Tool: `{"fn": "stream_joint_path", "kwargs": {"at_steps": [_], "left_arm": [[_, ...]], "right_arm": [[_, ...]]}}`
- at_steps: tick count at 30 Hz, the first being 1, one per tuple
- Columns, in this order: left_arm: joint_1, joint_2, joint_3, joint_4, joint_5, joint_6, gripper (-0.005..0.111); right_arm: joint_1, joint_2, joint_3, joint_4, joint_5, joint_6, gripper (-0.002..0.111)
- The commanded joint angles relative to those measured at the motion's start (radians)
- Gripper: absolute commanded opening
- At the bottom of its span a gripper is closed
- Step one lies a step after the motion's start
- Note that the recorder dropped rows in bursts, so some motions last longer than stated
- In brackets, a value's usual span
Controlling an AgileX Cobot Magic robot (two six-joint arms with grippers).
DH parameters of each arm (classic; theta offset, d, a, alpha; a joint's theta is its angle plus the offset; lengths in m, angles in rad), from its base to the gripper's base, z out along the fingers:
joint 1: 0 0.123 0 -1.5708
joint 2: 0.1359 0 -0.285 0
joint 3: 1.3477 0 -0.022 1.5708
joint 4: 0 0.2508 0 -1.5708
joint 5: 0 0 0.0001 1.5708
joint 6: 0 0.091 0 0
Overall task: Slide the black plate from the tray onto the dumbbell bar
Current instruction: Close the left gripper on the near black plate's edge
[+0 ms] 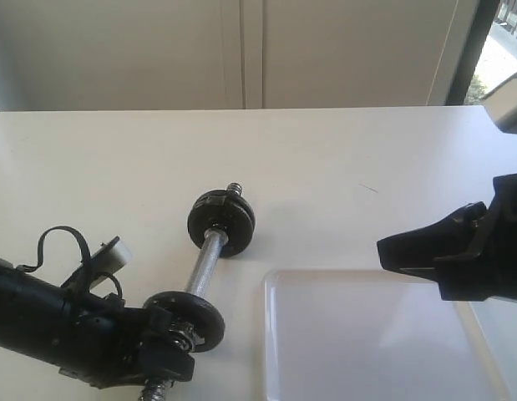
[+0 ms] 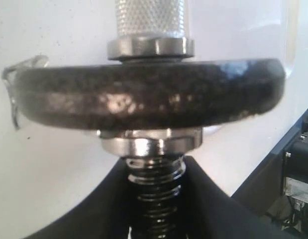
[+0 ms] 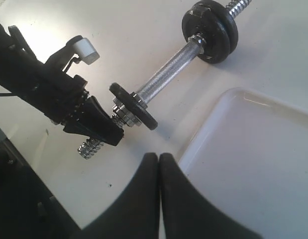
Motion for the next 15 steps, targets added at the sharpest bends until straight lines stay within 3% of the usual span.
{"fn": "stream_joint_path", "kwargs": {"at_steps": [1, 10, 15], "left_arm": [[0.000, -0.022, -0.009, -0.080, 0.112, 0.037, 0.000], [-0.002, -0.022, -0.002, -0.165, 0.096, 0.076, 0.000], [-0.049, -0.022, 0.049, -0.285, 0.030, 0.162, 0.000]], "right_arm": [[-0.005, 0.002, 0.002, 0.004, 0.000, -0.009, 0.000], [-0.005, 0.002, 0.002, 0.004, 0.000, -0.009, 0.000], [-0.005, 0.002, 0.002, 0.004, 0.000, -0.009, 0.000]]}}
